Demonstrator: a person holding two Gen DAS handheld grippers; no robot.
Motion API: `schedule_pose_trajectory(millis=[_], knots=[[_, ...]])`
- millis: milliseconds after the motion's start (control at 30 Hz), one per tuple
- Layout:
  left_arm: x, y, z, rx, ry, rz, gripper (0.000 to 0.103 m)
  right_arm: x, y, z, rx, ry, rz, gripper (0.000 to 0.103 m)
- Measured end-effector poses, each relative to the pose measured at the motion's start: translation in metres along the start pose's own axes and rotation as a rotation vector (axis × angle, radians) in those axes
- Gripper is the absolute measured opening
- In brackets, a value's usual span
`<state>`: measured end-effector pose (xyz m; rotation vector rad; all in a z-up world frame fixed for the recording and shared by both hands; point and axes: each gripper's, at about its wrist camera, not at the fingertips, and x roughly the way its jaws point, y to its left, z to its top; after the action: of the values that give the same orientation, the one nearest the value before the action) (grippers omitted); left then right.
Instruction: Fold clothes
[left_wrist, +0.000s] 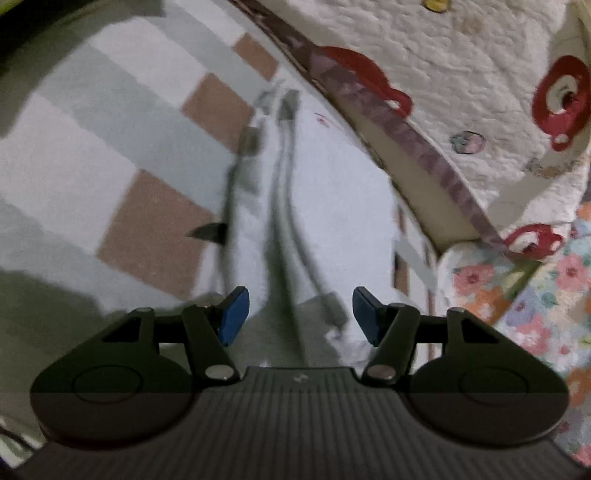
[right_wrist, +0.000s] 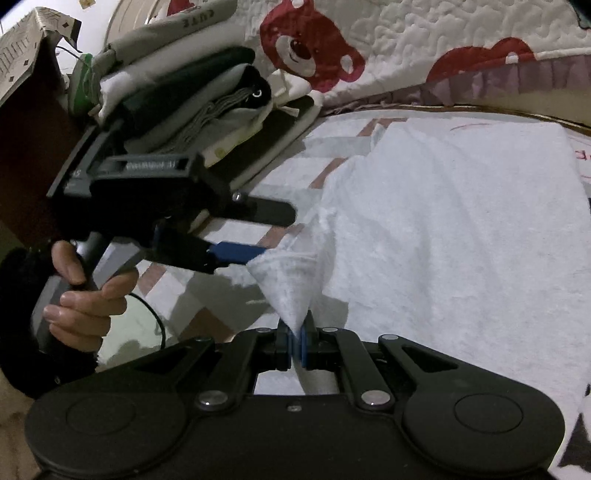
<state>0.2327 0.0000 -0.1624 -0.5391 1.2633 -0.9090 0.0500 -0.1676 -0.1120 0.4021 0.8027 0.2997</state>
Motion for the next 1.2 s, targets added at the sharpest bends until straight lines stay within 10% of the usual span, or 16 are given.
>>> schedule_pose_trajectory(millis=[433,533,667,867,1200], knots=[[0.034,-0.007,0.017,0.015,-0.101,-0.058,0.060,-0.027,-0.004,-0.005,0.022,-0.090,0.100,0.007],[0.052,-0.017,0.026,0.004,-0.013,-0.033,0.025,-0.028,-0.001,-0.004,-0.014,-0.082,0.097,0.007],[0.049,-0.042,0.032,0.163,-0.080,0.068,0.009,-0.026,0.003,-0.004,-0.038,-0.058,0.088,0.007],[0.028,-0.074,0.026,0.386,-0.177,0.156,0.008,-0.022,0.010,-0.005,-0.070,-0.024,0.087,0.006],[0.030,-0.027,0.045,0.229,-0.129,0.161,0.008,-0.009,0.021,-0.011,-0.114,0.044,0.080,0.006]])
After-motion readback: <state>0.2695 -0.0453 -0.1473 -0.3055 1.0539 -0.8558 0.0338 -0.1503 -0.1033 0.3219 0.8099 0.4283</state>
